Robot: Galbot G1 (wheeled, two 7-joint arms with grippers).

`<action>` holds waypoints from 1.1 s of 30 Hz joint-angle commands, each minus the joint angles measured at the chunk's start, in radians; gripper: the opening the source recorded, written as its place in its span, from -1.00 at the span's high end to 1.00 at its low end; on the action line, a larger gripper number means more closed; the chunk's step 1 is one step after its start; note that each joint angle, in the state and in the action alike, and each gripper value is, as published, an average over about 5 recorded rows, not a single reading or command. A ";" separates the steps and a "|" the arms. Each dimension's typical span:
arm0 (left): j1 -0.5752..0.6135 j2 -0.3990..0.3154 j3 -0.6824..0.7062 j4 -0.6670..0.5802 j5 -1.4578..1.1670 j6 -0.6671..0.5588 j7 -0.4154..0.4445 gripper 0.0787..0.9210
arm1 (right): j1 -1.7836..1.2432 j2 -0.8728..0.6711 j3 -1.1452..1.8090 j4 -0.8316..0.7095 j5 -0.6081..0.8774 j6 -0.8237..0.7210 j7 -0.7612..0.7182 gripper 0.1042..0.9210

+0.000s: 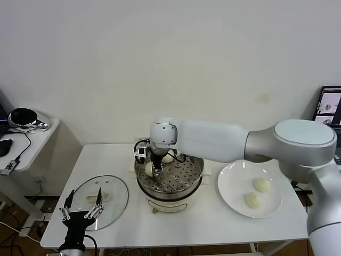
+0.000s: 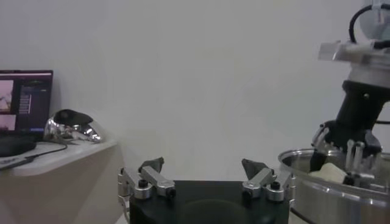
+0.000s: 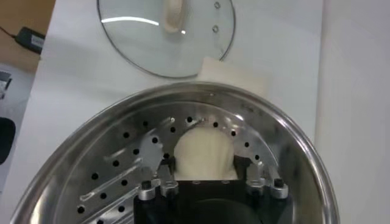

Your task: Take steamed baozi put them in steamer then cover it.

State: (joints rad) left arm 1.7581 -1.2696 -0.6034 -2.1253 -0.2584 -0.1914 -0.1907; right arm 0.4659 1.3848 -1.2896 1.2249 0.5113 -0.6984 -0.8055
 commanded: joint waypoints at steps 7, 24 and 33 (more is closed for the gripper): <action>-0.008 0.006 0.009 -0.005 0.002 0.005 0.002 -0.77 | 0.336 -0.386 -0.049 0.295 -0.029 0.128 -0.263 -0.76; 0.014 -0.003 0.036 -0.001 0.026 0.004 0.002 -0.77 | 0.161 -1.000 -0.050 0.459 -0.446 0.454 -0.380 -0.76; 0.021 -0.004 0.032 0.001 0.038 0.005 0.000 -0.77 | -0.211 -1.067 0.198 0.423 -0.610 0.512 -0.346 -0.76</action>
State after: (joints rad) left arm 1.7760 -1.2720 -0.5731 -2.1252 -0.2251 -0.1868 -0.1898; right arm 0.5954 0.5203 -1.3066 1.6222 0.1237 -0.3042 -1.1381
